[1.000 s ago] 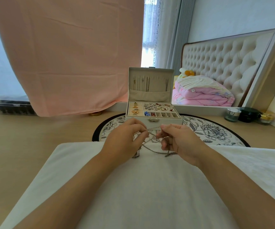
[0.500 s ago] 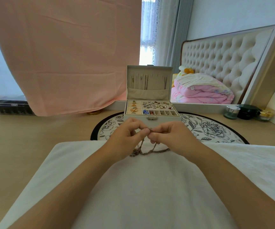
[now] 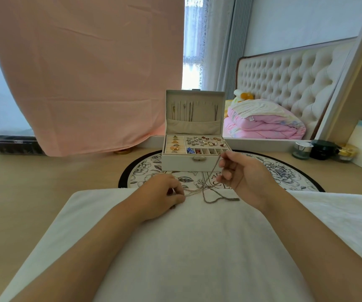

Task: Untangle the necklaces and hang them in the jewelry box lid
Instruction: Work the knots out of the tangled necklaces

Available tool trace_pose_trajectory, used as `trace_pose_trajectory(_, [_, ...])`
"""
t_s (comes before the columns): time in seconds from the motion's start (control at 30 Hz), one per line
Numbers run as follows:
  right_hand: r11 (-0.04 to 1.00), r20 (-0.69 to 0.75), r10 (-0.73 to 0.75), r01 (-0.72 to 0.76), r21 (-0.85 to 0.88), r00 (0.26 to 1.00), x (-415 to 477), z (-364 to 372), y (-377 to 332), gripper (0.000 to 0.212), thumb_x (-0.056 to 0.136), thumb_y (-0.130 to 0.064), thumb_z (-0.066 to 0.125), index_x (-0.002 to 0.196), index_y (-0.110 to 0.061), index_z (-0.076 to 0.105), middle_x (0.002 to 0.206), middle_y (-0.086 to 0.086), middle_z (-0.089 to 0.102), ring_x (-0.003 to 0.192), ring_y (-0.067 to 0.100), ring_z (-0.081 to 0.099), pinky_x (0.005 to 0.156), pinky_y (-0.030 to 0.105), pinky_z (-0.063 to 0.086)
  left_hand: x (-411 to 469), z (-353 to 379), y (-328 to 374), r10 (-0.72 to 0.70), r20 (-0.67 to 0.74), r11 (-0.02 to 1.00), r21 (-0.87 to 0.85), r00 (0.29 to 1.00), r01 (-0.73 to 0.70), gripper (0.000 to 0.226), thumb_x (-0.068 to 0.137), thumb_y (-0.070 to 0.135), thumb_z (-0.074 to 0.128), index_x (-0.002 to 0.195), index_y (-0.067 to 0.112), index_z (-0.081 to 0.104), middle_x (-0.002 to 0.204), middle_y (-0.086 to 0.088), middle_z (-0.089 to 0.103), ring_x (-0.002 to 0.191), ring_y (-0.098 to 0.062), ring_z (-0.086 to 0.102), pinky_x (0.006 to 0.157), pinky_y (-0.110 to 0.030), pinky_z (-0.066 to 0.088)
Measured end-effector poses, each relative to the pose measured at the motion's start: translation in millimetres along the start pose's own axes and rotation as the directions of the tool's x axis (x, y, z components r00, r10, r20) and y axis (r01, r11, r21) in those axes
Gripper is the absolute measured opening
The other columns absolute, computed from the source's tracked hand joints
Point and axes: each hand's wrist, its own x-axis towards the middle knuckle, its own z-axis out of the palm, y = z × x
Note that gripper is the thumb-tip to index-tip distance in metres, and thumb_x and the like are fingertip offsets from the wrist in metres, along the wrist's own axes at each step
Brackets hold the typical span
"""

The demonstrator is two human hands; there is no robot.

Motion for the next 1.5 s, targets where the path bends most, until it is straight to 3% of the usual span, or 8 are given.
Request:
trace_pose_trajectory(0.33, [0.962, -0.086, -0.016, 0.039, 0.269, 0.996, 9, -14, 3, 0.043, 0.095, 0.009, 0.031, 0.120, -0.025, 0.040, 0.118, 0.014, 0.072, 0.033, 0.010, 0.028, 0.049, 0.024, 0.049, 1, -5, 13, -0.283, 0.019, 0.593, -0.783, 0.959, 0.190, 0.022, 0.103, 0.007, 0.041, 0.085, 0.012, 0.052, 0.060, -0.003, 0.046, 0.051, -0.016, 0.034, 0.048, -0.027, 0.034])
trace_pose_trajectory(0.5, [0.927, -0.232, -0.035, 0.119, 0.356, 0.972, 18, -21, 4, 0.034, 0.096, 0.011, 0.036, 0.099, -0.019, 0.052, 0.091, 0.010, 0.069, 0.046, 0.012, 0.046, 0.043, 0.022, 0.040, 1, -12, 6, -0.304, -0.266, 0.946, -0.198, 0.915, 0.257, 0.015, 0.099, 0.029, 0.050, 0.085, 0.028, 0.055, 0.067, 0.009, 0.060, 0.055, -0.007, 0.049, 0.052, -0.024, 0.036])
trace_pose_trajectory(0.7, [0.980, -0.447, -0.029, -0.063, -0.190, 0.894, 19, -36, 2, 0.018, 0.087, -0.010, 0.049, 0.071, -0.017, 0.046, 0.067, 0.000, 0.048, 0.040, 0.011, 0.024, 0.039, 0.019, 0.017, -3, -29, -28, -0.365, -0.179, 0.865, 0.298, 0.914, 0.404, 0.010, 0.090, 0.036, 0.057, 0.080, 0.033, 0.056, 0.089, 0.013, 0.062, 0.086, -0.013, 0.058, 0.072, -0.028, 0.044])
trace_pose_trajectory(0.87, [0.398, -0.394, -0.250, -0.277, -0.874, 0.884, 7, -41, 2, 0.025, 0.086, -0.027, 0.055, 0.064, -0.017, 0.049, 0.061, -0.001, 0.051, 0.061, 0.022, 0.047, 0.055, 0.029, 0.031, -7, -39, -40, -0.428, -0.174, 0.777, 0.430, 0.887, 0.460, 0.007, 0.093, 0.038, 0.053, 0.092, 0.033, 0.058, 0.101, 0.011, 0.062, 0.095, -0.016, 0.057, 0.078, -0.029, 0.044])
trace_pose_trajectory(1.13, [-0.216, -0.182, -0.185, -0.221, -0.951, 0.966, 6, -32, 17, 0.034, 0.090, -0.029, 0.063, 0.123, -0.036, 0.063, 0.127, -0.001, 0.059, 0.119, 0.024, 0.050, 0.100, 0.037, 0.041, -7, -30, -18, -0.184, -0.172, 0.759, 0.600, 0.968, 0.251, 0.040, 0.091, 0.019, 0.054, 0.125, 0.040, 0.058, 0.127, 0.008, 0.056, 0.120, -0.020, 0.050, 0.101, -0.034, 0.039])
trace_pose_trajectory(1.27, [0.047, 0.108, -0.144, 0.115, -0.992, 0.984, -2, -16, 20, 0.012, 0.082, -0.031, 0.068, 0.092, -0.038, 0.070, 0.098, -0.017, 0.065, 0.092, 0.004, 0.059, 0.086, 0.031, 0.050, -6, -16, 0, -0.013, -0.022, 0.971, 0.240, 1.000, 0.018, 0.011, 0.090, 0.027, 0.065, 0.094, 0.037, 0.065, 0.101, 0.020, 0.058, 0.098, -0.005, 0.052, 0.088, -0.024, 0.045])
trace_pose_trajectory(1.4, [0.003, 0.183, 0.032, 0.183, -0.983, 0.983, -4, -6, 25, 0.011, 0.083, -0.042, 0.075, 0.085, -0.033, 0.077, 0.089, -0.017, 0.067, 0.084, 0.000, 0.061, 0.077, 0.023, 0.052, 0, -9, 3, 0.030, 0.061, 0.967, 0.249, 0.998, -0.044, 0.006, 0.091, 0.035, 0.069, 0.095, 0.032, 0.073, 0.095, 0.018, 0.057, 0.083, 0.001, 0.049, 0.078, -0.020, 0.043])
trace_pose_trajectory(1.5, [0.179, 0.179, -0.010, 0.178, -0.968, 0.984, -2, -8, 28, 0.008, 0.090, -0.030, 0.071, 0.084, -0.026, 0.074, 0.085, -0.011, 0.068, 0.076, 0.003, 0.060, 0.071, 0.021, 0.049, 1, -7, 0, 0.035, 0.051, 0.965, 0.258, 0.998, -0.047, 0.006, 0.094, 0.031, 0.066, 0.098, 0.030, 0.071, 0.096, 0.016, 0.058, 0.081, 0.002, 0.049, 0.075, -0.016, 0.041])
